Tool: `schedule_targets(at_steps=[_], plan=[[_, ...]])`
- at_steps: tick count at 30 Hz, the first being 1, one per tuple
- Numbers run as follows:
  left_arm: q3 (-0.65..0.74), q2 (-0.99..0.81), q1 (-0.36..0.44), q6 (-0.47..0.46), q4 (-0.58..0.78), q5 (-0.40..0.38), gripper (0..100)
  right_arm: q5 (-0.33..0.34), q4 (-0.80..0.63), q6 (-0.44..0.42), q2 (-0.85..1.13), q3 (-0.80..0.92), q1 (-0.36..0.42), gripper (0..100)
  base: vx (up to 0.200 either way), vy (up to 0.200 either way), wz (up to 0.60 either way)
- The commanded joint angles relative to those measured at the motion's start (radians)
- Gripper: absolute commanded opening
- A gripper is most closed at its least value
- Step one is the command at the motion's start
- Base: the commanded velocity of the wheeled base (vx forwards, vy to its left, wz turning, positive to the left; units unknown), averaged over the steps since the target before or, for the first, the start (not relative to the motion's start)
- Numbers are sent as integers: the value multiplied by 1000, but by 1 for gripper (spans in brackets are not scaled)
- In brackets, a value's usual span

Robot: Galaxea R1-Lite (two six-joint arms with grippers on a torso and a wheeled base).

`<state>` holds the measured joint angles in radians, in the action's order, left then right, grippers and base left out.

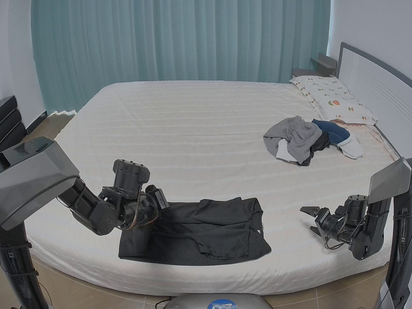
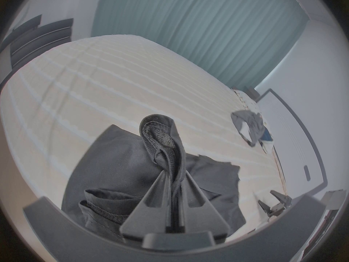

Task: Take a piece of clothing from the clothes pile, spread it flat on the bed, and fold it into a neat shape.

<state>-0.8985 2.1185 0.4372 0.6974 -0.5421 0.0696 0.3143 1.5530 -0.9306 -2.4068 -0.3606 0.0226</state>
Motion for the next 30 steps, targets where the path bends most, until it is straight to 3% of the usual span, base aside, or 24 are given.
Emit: schedule_targets(at_steps=[1,10,22,23,27,30], plan=[[-94,18,95,37,59,6,0,0,12,3,-3,0,2,100,0,-200,0],[-165,89,161,76,110,6,0,-1,12,4,-3,0,2,100,0,-200,0],[-188,136,173,106,102,-1,0,-3,12,4,-5,2,2,100,0,0,0],[-197,140,173,120,100,-1,100,-3,12,4,-5,2,2,100,0,0,0],[-224,136,184,197,97,-2,100,-4,12,7,-6,3,8,100,0,0,0],[-215,133,186,205,99,-1,100,-4,12,6,-6,3,10,100,0,0,0]])
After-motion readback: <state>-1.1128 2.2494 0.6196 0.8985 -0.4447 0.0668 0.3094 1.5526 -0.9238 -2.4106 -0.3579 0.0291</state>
